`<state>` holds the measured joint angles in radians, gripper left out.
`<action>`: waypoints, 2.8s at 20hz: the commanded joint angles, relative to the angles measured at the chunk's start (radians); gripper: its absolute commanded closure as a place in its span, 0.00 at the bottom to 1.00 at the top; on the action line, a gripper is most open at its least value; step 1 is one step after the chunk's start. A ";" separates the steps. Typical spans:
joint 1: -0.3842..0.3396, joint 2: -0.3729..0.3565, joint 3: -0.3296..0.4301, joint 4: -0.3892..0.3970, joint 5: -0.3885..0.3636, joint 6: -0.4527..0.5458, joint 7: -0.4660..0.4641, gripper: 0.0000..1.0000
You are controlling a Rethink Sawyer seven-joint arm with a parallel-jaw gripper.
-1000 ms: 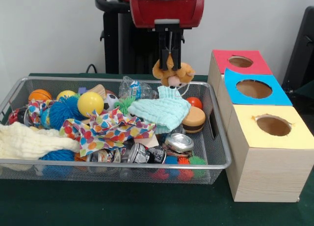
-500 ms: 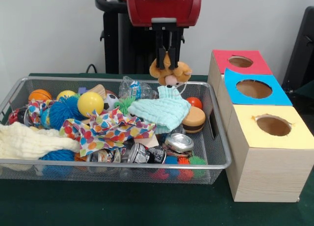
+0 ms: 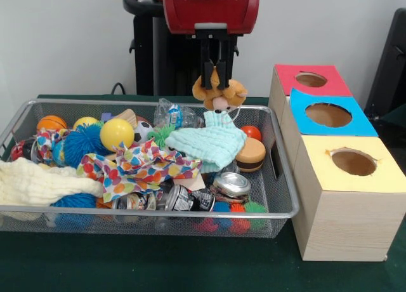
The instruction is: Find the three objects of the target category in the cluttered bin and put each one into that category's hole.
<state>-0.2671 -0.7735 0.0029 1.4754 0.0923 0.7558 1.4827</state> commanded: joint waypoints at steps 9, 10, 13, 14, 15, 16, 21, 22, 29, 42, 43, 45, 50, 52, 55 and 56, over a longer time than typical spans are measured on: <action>-0.004 -0.010 0.014 0.085 0.026 0.071 0.177 1.00; -0.005 -0.009 0.015 0.083 0.025 0.072 0.175 1.00; -0.010 -0.009 0.018 0.088 0.027 0.064 0.169 1.00; -0.011 -0.008 0.019 0.087 0.026 0.065 0.167 1.00; -0.013 -0.007 0.020 0.086 0.026 0.065 0.165 1.00; -0.013 -0.005 0.020 0.083 0.025 0.066 0.162 1.00; -0.010 -0.023 0.016 0.125 0.026 0.042 0.166 1.00; -0.006 -0.032 0.013 0.140 0.027 0.035 0.170 1.00; 0.027 -0.107 0.000 0.268 0.050 -0.026 0.209 1.00; 0.121 -0.221 -0.055 0.442 0.122 -0.102 0.266 1.00; 0.131 -0.228 -0.061 0.454 0.126 -0.108 0.270 1.00; 0.155 -0.239 -0.077 0.471 0.130 -0.118 0.284 1.00; 0.210 -0.248 -0.114 0.483 0.137 -0.128 0.319 1.00; 0.233 -0.253 -0.128 0.487 0.141 -0.127 0.333 1.00; 0.254 -0.249 -0.142 0.486 0.146 -0.130 0.341 1.00; 0.253 -0.244 -0.142 0.490 0.147 -0.142 0.336 1.00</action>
<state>-0.0175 -1.0075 -0.1205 1.8624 0.2033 0.6877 1.5386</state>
